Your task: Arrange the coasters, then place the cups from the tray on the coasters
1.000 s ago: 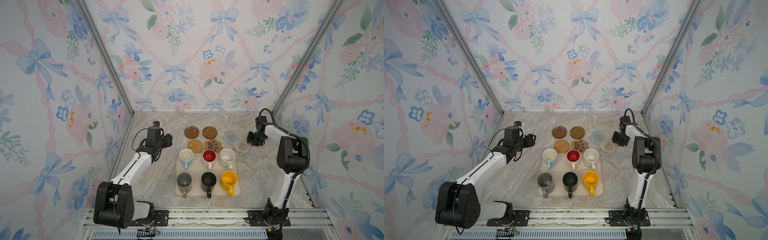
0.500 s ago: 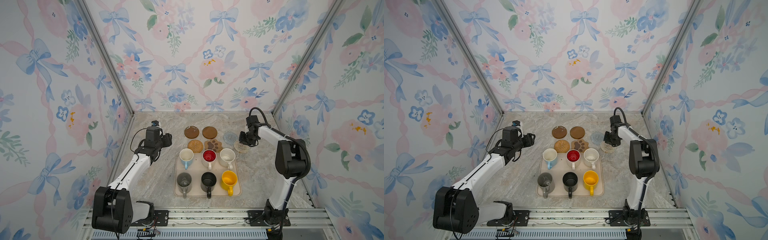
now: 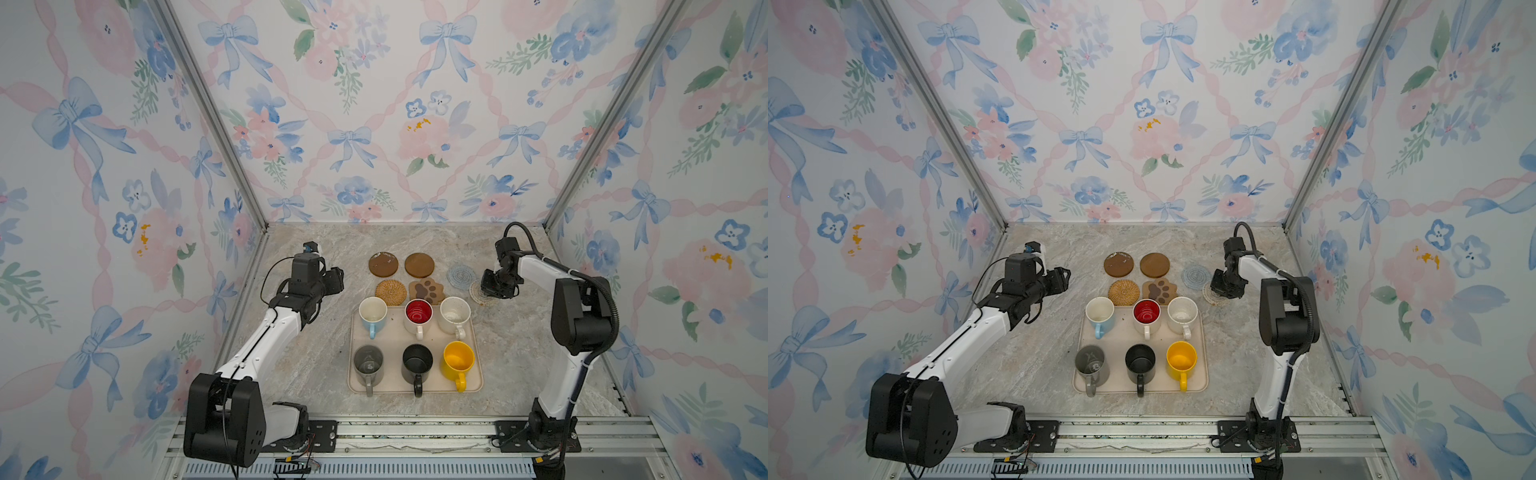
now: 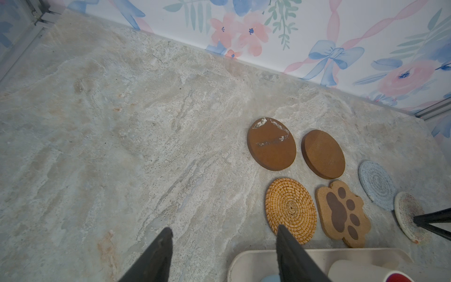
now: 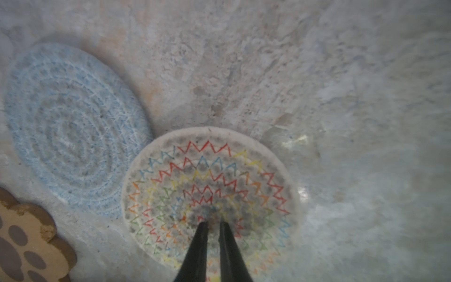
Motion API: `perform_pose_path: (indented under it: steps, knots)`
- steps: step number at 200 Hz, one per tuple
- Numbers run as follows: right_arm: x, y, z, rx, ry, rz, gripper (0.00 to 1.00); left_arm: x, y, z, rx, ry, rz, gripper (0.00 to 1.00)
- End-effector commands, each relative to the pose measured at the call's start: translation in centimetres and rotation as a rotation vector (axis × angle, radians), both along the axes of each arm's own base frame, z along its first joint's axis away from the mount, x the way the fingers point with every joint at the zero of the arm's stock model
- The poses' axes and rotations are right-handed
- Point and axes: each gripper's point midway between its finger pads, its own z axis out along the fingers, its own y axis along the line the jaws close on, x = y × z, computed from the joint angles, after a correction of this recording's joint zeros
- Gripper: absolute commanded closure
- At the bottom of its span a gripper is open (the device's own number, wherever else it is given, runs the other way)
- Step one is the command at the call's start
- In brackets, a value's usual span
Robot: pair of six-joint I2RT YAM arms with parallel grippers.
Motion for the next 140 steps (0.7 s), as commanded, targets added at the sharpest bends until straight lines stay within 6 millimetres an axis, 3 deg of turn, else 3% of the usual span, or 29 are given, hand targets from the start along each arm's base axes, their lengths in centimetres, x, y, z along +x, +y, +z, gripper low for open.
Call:
perform_pose_path:
  steps: [1,65,140]
  knots:
    - [-2.0,-1.8,-1.9,-0.023,0.09,-0.047,0.86,-0.4,-0.1,-0.6,-0.009,0.017,-0.001,0.37]
    - [-1.7,-4.3,-2.1,-0.031,0.09,-0.093,0.87,-0.5,0.0,-0.9,-0.011,0.024,0.002,0.37]
    - [3.1,-4.1,-2.2,-0.019,0.068,-0.031,0.85,-0.6,-0.1,-0.5,-0.01,0.015,0.004,0.37]
